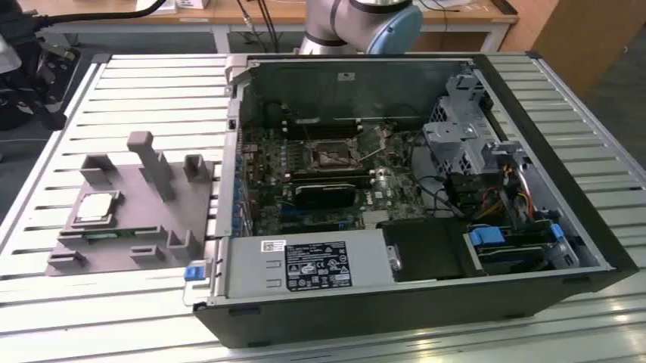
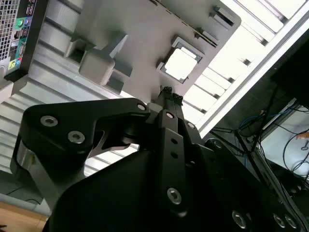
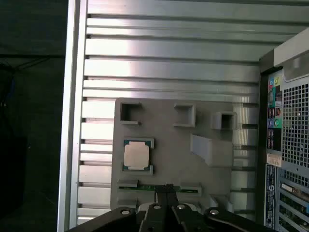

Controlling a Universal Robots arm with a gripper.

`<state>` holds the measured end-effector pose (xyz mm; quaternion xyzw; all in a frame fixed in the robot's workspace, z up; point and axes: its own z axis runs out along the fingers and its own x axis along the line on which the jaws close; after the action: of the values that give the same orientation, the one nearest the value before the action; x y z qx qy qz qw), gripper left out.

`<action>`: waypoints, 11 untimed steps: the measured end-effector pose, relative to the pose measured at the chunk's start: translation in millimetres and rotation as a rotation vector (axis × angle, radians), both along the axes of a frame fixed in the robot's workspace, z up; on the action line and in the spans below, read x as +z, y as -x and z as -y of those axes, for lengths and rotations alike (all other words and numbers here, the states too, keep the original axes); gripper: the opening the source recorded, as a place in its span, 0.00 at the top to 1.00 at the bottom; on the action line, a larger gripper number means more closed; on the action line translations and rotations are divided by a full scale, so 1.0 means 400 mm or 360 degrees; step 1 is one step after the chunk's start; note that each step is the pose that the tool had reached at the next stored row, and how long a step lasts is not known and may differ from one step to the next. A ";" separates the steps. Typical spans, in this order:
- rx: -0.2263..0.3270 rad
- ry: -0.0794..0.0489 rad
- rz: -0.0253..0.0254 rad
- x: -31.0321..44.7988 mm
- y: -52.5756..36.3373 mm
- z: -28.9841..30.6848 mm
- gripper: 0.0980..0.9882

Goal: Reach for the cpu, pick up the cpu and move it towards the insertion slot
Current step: 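Reach for the cpu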

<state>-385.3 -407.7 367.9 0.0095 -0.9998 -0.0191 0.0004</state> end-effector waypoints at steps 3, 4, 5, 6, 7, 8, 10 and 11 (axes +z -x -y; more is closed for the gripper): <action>0.0000 0.0000 0.00000 0.000 0.000 0.000 0.99; 0.0000 0.0000 0.00001 0.000 0.000 0.000 0.99; 0.0000 0.0000 0.00000 0.000 0.000 0.000 0.99; 0.0000 0.0000 -0.00002 0.000 0.000 0.000 0.99; 0.0000 0.0000 -0.00001 0.000 0.001 0.000 0.99; 0.0000 0.0000 -0.00002 -0.001 0.004 0.001 0.99; 0.0000 0.0000 0.00000 -0.001 0.009 0.001 0.99; 0.0000 0.0000 0.00001 -0.002 0.011 0.002 0.99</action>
<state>-389.9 -408.5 367.1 0.0095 -0.9998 -0.0191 0.0004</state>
